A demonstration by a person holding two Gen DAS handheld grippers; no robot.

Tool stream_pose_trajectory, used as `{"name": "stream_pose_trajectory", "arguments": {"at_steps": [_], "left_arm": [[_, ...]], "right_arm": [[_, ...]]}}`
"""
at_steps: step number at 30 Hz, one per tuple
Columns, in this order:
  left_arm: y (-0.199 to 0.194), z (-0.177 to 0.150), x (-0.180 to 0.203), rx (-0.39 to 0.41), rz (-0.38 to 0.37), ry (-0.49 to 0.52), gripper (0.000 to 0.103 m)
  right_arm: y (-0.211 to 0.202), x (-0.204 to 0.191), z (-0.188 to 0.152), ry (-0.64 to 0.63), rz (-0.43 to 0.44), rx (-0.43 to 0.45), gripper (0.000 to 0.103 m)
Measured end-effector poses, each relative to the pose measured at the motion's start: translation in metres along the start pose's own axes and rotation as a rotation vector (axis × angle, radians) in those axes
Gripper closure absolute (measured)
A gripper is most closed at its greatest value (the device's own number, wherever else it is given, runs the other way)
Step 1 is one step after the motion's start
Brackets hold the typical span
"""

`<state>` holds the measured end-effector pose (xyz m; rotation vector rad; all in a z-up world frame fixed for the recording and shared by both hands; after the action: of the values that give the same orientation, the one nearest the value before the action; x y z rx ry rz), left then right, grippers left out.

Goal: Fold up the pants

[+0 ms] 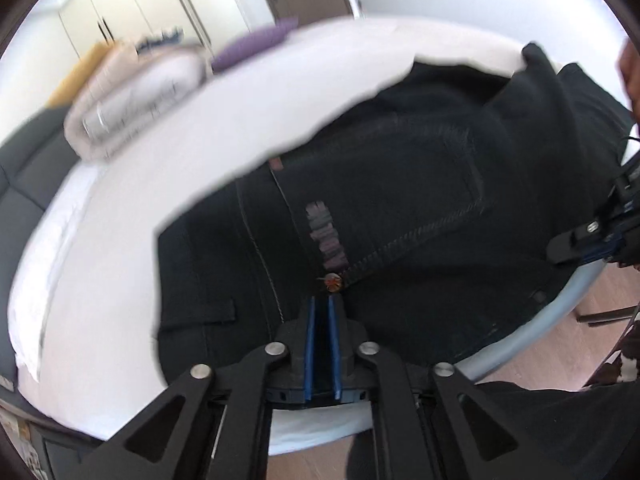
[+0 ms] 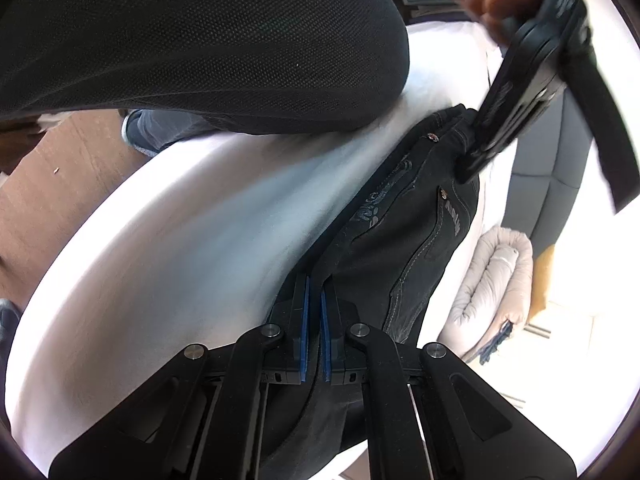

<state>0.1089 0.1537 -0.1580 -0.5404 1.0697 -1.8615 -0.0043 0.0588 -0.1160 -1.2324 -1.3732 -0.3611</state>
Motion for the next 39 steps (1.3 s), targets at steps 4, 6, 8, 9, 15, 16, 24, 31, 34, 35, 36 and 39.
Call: {"name": "stream_pose_trajectory", "arguments": {"at_steps": [4, 6, 8, 9, 15, 16, 24, 31, 34, 35, 36, 39], "left_arm": [[0.011, 0.001, 0.002, -0.041, 0.075, 0.012, 0.095], [0.008, 0.008, 0.005, -0.067, 0.108, 0.027, 0.096], [0.001, 0.021, 0.014, -0.04, 0.149, 0.02, 0.093], [-0.008, 0.033, 0.02, 0.009, 0.133, 0.0, 0.084], [0.036, 0.054, 0.056, -0.04, 0.042, -0.034, 0.035], [0.041, 0.054, 0.053, -0.024, 0.041, -0.06, 0.031], [0.044, 0.05, 0.019, -0.035, -0.091, -0.287, 0.012], [0.046, 0.048, 0.027, -0.036, -0.064, -0.284, 0.011], [0.043, 0.048, 0.027, -0.033, -0.056, -0.28, 0.011], [0.043, 0.048, 0.028, -0.03, -0.057, -0.28, 0.011], [0.042, 0.046, 0.027, -0.027, -0.06, -0.283, 0.011], [0.039, 0.042, 0.025, -0.025, -0.062, -0.284, 0.011]], "right_arm": [[0.002, 0.003, 0.0, 0.134, -0.045, -0.035, 0.096], [0.001, 0.005, -0.001, 0.225, -0.062, -0.055, 0.096], [-0.001, 0.009, -0.004, 0.346, -0.056, -0.082, 0.096], [-0.002, 0.011, -0.006, 0.398, -0.05, -0.092, 0.096], [-0.005, 0.026, -0.024, 0.794, 0.023, -0.17, 0.096], [-0.009, 0.029, -0.03, 0.864, 0.041, -0.175, 0.096], [-0.063, 0.026, -0.179, 1.731, 0.245, -0.161, 0.096], [-0.11, -0.022, -0.408, 2.252, 0.014, -0.327, 0.081], [-0.127, -0.037, -0.486, 2.4, -0.111, -0.367, 0.023], [-0.132, -0.04, -0.506, 2.442, -0.151, -0.348, 0.02], [-0.135, -0.041, -0.522, 2.46, -0.171, -0.345, 0.02], [-0.123, -0.05, -0.554, 2.445, -0.111, -0.379, 0.02]]}}
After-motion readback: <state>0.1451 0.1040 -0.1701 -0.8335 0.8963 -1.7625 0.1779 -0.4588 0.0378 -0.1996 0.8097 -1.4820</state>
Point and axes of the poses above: each gripper's, at about its wrist camera, not at the fingertips, and y roughly the way its jaws point, x to its right, z to its top, the point moved 7 cm from there along y, roughly the way its jaws point, and after that the axes turned 15 degrees about -z, right-handed, at the moved point
